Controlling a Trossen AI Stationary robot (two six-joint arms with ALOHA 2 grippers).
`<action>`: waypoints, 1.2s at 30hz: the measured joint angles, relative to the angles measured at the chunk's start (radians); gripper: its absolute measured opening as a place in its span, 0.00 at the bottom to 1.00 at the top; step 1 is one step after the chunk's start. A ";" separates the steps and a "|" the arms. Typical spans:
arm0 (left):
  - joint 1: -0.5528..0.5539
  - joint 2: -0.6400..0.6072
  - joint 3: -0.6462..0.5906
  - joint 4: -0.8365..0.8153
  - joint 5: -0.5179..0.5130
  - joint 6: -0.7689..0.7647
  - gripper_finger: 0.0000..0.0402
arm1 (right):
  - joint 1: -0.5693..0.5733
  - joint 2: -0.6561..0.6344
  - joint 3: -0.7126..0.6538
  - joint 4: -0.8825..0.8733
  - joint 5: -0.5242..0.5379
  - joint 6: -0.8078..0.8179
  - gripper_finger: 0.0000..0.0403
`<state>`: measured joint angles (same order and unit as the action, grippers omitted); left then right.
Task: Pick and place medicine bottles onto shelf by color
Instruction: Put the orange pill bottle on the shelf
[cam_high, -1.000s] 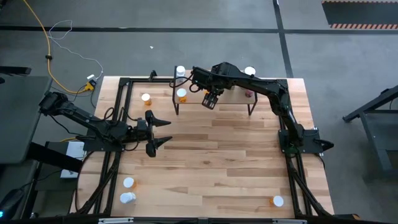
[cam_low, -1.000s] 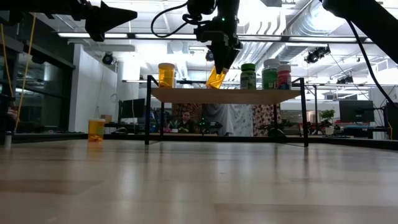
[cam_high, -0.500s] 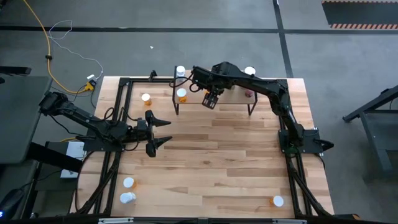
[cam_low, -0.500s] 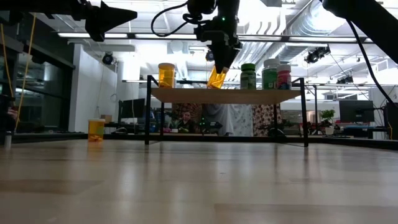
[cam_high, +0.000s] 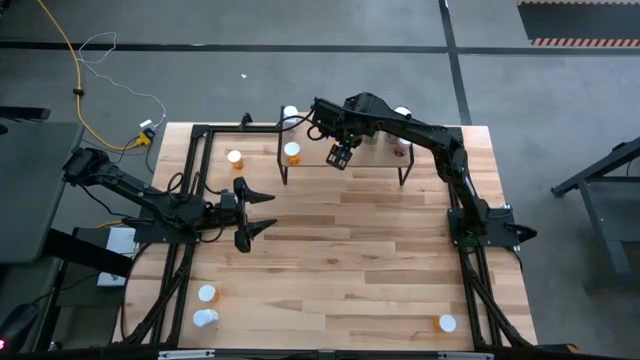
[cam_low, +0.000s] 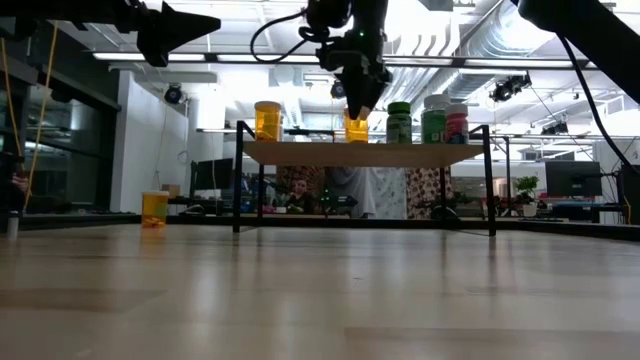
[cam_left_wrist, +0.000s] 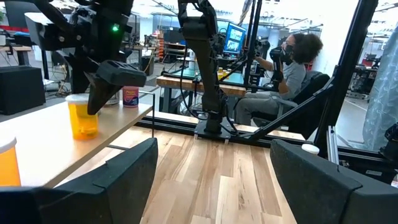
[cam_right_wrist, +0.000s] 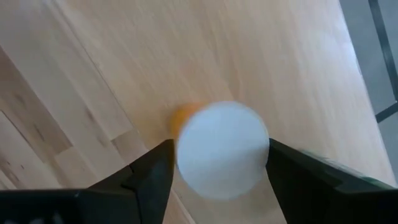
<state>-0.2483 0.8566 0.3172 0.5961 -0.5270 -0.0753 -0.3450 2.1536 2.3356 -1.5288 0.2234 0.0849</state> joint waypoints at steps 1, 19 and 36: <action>0.000 0.000 0.000 0.000 0.000 0.000 0.75 | -0.002 0.000 0.000 0.000 0.000 0.000 0.60; 0.000 0.000 0.000 0.000 0.000 0.000 0.75 | 0.002 0.000 0.001 0.049 -0.099 -0.111 0.63; 0.000 0.000 0.000 0.000 0.000 0.000 0.75 | -0.009 -0.072 0.001 0.316 -0.092 -0.172 0.63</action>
<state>-0.2483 0.8565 0.3172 0.5957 -0.5274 -0.0752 -0.3538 2.0819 2.3363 -1.2127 0.1310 -0.0868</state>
